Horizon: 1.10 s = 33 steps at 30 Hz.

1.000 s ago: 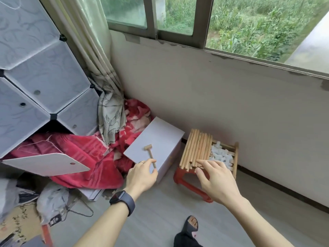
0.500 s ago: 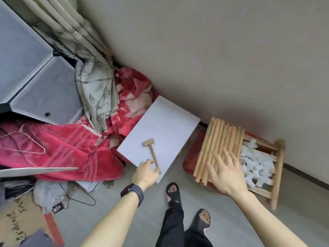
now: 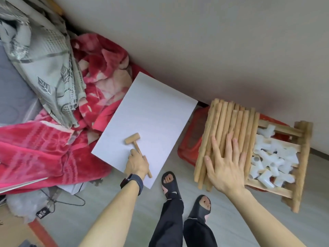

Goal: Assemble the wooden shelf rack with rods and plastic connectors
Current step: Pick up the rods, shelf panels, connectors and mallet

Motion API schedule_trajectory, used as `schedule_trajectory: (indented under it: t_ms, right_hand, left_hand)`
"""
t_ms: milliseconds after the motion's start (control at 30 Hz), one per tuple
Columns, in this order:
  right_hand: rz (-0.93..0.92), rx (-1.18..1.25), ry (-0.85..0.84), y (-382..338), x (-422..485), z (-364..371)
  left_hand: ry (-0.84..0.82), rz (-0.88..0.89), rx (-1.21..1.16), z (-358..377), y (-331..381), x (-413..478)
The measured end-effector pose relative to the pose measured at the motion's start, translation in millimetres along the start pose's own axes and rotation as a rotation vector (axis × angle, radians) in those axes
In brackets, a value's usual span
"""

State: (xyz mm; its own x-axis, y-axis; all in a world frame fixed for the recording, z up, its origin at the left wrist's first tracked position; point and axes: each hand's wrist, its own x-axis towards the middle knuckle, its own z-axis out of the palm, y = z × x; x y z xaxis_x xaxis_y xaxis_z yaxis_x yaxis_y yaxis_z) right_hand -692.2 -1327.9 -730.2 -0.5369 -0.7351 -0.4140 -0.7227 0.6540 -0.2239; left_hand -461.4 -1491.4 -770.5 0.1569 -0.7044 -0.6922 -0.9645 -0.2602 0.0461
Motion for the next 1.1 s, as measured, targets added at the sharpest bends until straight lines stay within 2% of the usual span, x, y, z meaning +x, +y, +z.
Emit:
schedule_trajectory:
  t_ms: [133,233,300,433,533,633,767,900,1100]
  right_hand:
    - [-0.005,0.016,-0.031,0,0,-2]
    - [-0.015,0.089,-0.068,-2,-2,-16]
    - [0.005,0.192,-0.031,-3,-5,-33]
    - [0.16,0.529,0.042,9,-21,-68]
    - [0.325,0.885,-0.039,26,-32,-91]
    - [0.364,1.047,-0.11,51,-35,-102]
    - [0.357,1.008,-0.054,78,-32,-102]
    - [0.385,0.889,-0.058,96,-22,-88]
    - [0.334,0.732,-0.155,100,-8,-61]
  left_hand:
    - [-0.035,0.034,-0.072,5,1,5]
    - [-0.066,0.203,-0.212,0,12,-9]
    - [-0.065,0.344,-0.306,-6,31,-29]
    - [-0.068,0.631,-0.335,-13,81,-86]
    - [-0.13,0.807,-0.238,-4,116,-130]
    - [-0.176,0.909,-0.156,17,142,-164]
    - [-0.265,0.926,-0.102,44,160,-190]
    - [-0.265,0.857,-0.14,51,159,-187]
    - [0.046,0.748,-0.181,40,143,-149]
